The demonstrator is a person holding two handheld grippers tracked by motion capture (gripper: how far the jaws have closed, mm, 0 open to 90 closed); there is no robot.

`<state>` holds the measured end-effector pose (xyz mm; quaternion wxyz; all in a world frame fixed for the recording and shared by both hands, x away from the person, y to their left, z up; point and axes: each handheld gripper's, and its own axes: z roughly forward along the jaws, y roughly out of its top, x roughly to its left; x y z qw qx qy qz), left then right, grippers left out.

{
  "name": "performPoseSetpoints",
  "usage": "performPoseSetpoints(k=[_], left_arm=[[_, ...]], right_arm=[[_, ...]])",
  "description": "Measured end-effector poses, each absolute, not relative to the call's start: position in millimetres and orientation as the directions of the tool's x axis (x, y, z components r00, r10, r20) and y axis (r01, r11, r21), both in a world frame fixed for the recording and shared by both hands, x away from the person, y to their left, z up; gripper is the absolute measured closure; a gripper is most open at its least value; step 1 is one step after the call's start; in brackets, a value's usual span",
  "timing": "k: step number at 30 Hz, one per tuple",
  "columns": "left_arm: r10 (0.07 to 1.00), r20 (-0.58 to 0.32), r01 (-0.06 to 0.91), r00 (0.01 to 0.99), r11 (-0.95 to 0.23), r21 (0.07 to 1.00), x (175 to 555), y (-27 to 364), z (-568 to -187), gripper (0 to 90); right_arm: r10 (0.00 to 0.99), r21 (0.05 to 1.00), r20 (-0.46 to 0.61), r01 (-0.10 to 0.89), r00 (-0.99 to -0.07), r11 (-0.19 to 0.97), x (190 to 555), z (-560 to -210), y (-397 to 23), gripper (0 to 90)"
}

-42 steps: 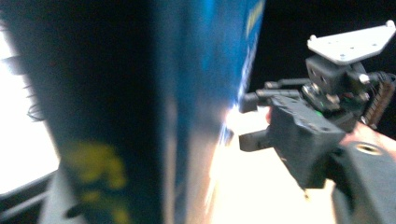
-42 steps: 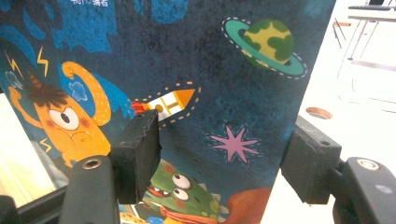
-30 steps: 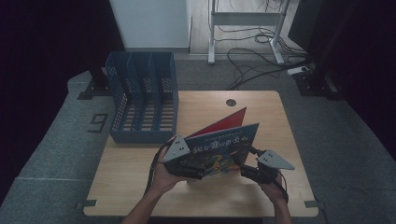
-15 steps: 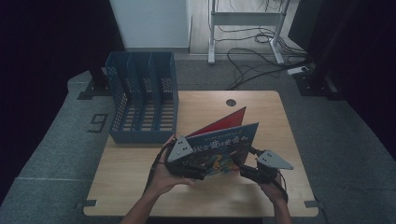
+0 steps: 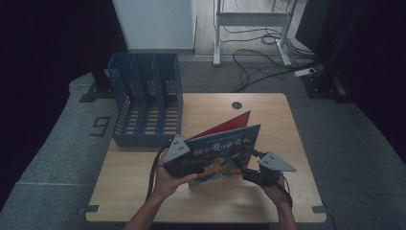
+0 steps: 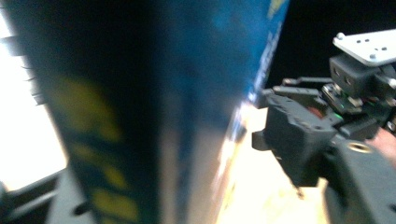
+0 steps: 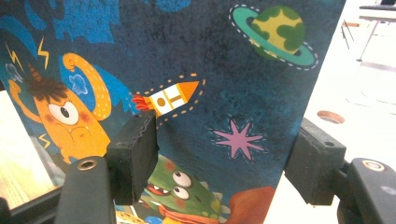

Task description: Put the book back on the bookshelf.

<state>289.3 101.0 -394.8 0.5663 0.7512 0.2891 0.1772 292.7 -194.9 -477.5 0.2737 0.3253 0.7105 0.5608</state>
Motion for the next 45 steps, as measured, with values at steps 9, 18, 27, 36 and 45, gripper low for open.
performPoseSetpoints(k=[9, 18, 27, 36, 45], left_arm=[[0.547, -0.062, 0.197, 0.835, -0.193, 0.961, 286, 104, -396, 69.0], [0.596, -0.042, 0.174, 0.802, -0.165, 0.971, 284, 104, -400, 81.8], [0.615, -0.088, 0.182, 0.784, -0.091, 0.979, 283, 110, -396, 82.3], [0.613, -0.136, 0.225, 0.778, -0.07, 0.972, 286, 117, -391, 81.7], [0.602, -0.145, 0.239, 0.785, -0.078, 0.968, 285, 116, -389, 78.3]], right_arm=[[0.764, 0.974, -0.026, 0.154, -0.645, 0.164, 298, -479, -193, 28.8], [0.785, 0.97, -0.001, 0.19, -0.619, 0.15, 299, -482, -199, 24.2], [0.787, 0.967, -0.002, 0.2, -0.617, 0.159, 299, -484, -200, 24.9], [0.778, 0.963, 0.003, 0.212, -0.629, 0.168, 299, -485, -199, 25.7], [0.77, 0.96, -0.003, 0.212, -0.638, 0.18, 299, -485, -195, 25.9]])
